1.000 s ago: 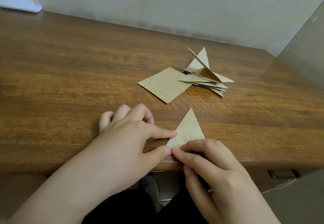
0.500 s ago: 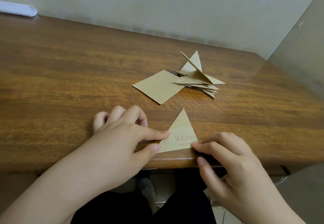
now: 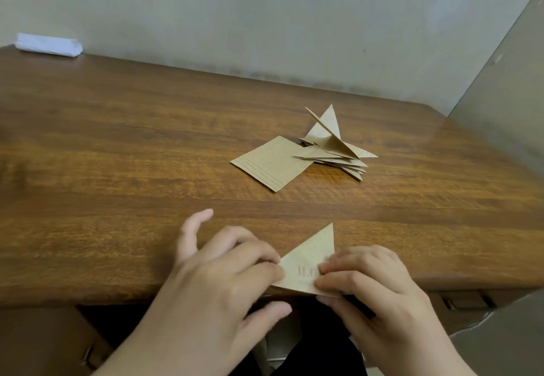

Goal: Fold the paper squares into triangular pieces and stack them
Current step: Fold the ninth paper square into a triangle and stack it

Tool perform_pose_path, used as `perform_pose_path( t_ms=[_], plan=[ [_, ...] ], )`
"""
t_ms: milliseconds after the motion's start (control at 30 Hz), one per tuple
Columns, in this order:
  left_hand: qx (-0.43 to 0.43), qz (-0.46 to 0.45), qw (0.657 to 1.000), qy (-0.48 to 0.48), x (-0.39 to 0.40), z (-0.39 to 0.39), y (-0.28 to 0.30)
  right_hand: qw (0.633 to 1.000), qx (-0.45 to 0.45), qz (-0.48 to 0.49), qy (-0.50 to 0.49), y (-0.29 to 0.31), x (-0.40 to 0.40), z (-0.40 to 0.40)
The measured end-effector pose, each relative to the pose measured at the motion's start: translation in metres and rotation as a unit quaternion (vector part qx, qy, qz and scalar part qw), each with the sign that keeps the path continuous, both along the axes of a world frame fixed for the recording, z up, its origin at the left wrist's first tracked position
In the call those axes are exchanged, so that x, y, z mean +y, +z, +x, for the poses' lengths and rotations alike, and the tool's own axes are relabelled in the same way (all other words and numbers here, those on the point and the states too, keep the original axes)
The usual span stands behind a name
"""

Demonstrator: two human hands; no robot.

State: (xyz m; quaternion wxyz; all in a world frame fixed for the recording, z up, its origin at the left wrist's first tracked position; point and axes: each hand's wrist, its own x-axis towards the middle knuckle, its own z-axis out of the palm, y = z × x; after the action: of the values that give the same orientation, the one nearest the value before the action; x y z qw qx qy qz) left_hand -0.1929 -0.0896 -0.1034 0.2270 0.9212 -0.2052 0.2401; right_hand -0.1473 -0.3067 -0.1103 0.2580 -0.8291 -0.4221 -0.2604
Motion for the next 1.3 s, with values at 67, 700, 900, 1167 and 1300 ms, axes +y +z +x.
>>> perform_pose_path(
  t_ms=[67,700,900,1167,1300],
  plan=[
    [-0.006,-0.047,0.999,0.017,-0.003,-0.001,-0.002,0.998,0.054,0.026,0.026,0.012,0.004,0.001],
    [0.234,-0.001,0.96,0.156,0.033,0.015,0.035,0.967,0.198,-0.122,-0.1,0.051,0.09,0.056],
    [0.255,0.02,0.96,0.118,0.043,0.016,0.034,0.96,0.248,-0.123,0.035,0.054,0.076,0.024],
    [0.301,0.047,0.948,0.091,0.047,0.017,0.04,0.961,0.24,-0.134,0.037,0.051,0.092,0.019],
    [0.301,0.041,0.948,0.092,0.049,0.017,0.038,0.957,0.254,-0.139,0.006,0.053,0.083,0.024]
  ],
)
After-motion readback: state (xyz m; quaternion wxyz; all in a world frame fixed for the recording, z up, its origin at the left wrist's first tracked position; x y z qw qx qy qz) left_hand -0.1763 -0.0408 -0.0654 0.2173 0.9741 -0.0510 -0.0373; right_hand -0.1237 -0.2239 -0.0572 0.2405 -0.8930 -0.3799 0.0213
